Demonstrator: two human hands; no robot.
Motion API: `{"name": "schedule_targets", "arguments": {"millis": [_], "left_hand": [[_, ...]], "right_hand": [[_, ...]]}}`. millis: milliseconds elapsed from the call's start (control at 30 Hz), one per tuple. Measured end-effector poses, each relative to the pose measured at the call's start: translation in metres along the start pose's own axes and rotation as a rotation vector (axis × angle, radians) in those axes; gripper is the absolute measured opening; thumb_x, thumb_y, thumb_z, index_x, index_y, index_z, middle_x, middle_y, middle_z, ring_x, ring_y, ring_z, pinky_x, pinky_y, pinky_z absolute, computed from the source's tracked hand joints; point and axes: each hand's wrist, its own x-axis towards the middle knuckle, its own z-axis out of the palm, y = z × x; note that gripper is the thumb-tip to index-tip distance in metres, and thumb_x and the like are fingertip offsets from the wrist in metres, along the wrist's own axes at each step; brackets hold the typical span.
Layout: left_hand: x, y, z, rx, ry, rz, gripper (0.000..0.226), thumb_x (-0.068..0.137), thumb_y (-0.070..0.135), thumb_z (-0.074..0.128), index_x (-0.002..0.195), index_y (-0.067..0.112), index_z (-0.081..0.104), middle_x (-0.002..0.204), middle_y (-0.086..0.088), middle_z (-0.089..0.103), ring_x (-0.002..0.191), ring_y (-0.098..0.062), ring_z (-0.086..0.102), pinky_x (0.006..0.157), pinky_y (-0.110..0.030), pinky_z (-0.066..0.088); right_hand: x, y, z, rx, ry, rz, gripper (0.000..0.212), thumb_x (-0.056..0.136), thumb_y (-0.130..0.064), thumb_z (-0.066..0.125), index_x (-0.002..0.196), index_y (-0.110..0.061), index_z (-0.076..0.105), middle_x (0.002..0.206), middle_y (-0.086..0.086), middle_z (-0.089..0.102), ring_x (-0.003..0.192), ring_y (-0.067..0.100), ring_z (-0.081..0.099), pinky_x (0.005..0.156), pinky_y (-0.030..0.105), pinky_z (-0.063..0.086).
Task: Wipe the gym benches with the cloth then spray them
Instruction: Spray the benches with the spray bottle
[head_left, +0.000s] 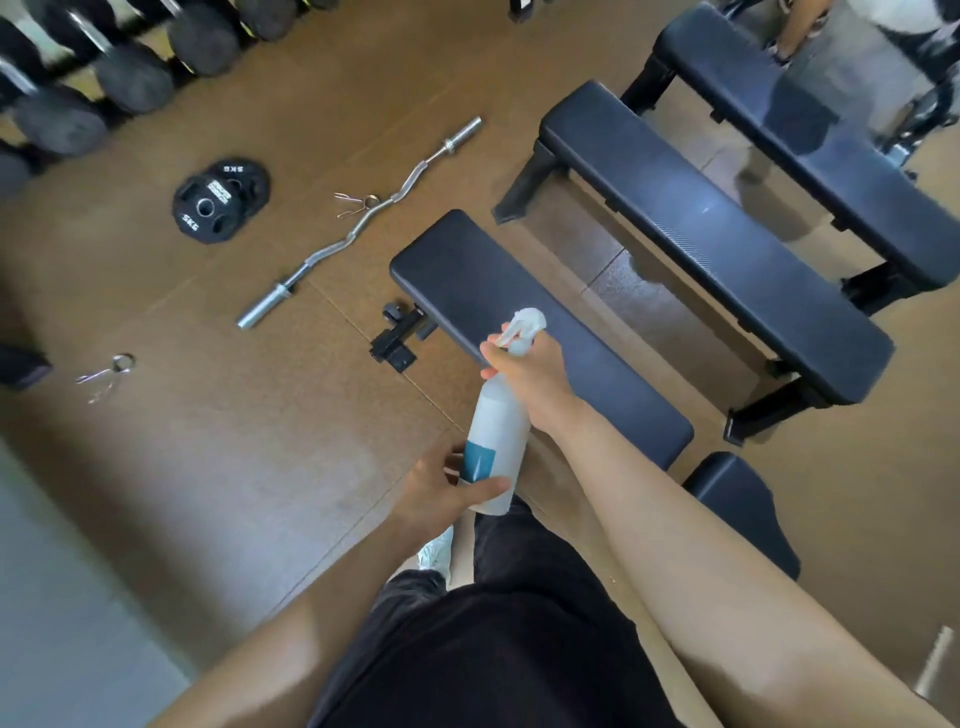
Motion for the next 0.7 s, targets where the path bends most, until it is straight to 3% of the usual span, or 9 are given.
{"name": "schedule_targets", "arguments": {"millis": [167,233,333,400,567,700], "left_hand": [[0.024,0.015,0.014,-0.03,0.057,-0.085,0.046,0.075,0.036,0.091,0.111,0.021,0.067,0.103,-0.003,0.068,0.085,-0.016,0.067,0.066,-0.018,0.054],[0.035,0.023,0.015,-0.006,0.092,-0.114,0.047,0.075,0.034,0.091,0.11,0.017,0.066,0.102,-0.005,0.067,0.082,-0.017,0.066,0.062,-0.016,0.051],[0.053,0.034,0.012,-0.001,0.14,-0.14,0.045,0.072,0.027,0.094,0.104,0.011,0.067,0.092,-0.005,0.063,0.072,-0.016,0.065,0.058,-0.017,0.05],[0.064,0.039,0.008,-0.011,0.163,-0.159,0.042,0.072,0.022,0.094,0.102,0.01,0.068,0.085,-0.001,0.06,0.067,-0.009,0.061,0.058,-0.016,0.049],[0.079,0.053,0.009,0.033,0.149,-0.155,0.046,0.069,0.035,0.094,0.106,0.02,0.071,0.09,0.004,0.063,0.077,-0.011,0.06,0.065,-0.016,0.046],[0.079,0.053,0.023,0.064,0.112,-0.15,0.043,0.072,0.03,0.093,0.106,0.018,0.07,0.09,0.004,0.067,0.079,-0.012,0.064,0.062,-0.016,0.052]], "right_hand": [[0.038,-0.005,-0.008,-0.038,-0.159,0.084,0.022,0.093,-0.022,0.073,0.112,-0.021,0.062,0.105,-0.009,0.069,0.076,0.01,0.077,0.06,0.012,0.054],[0.053,-0.01,-0.007,-0.038,-0.164,0.101,0.027,0.095,-0.025,0.071,0.117,-0.012,0.061,0.099,-0.004,0.067,0.066,0.008,0.074,0.054,0.013,0.053],[0.073,-0.017,-0.001,-0.052,-0.116,0.104,0.026,0.097,-0.029,0.068,0.102,-0.004,0.062,0.084,0.001,0.066,0.052,0.005,0.067,0.05,0.017,0.049],[0.085,-0.019,0.001,-0.051,-0.083,0.098,0.022,0.097,-0.027,0.067,0.095,-0.006,0.061,0.075,0.0,0.064,0.052,0.008,0.065,0.053,0.019,0.047],[0.101,-0.026,-0.015,0.047,-0.092,0.133,0.02,0.096,-0.017,0.068,0.111,-0.008,0.059,0.086,-0.004,0.062,0.061,0.013,0.068,0.048,0.016,0.05],[0.102,-0.018,-0.03,0.056,-0.098,0.159,0.013,0.097,-0.019,0.066,0.105,-0.01,0.062,0.09,0.001,0.065,0.053,0.008,0.067,0.053,0.02,0.052]]}}
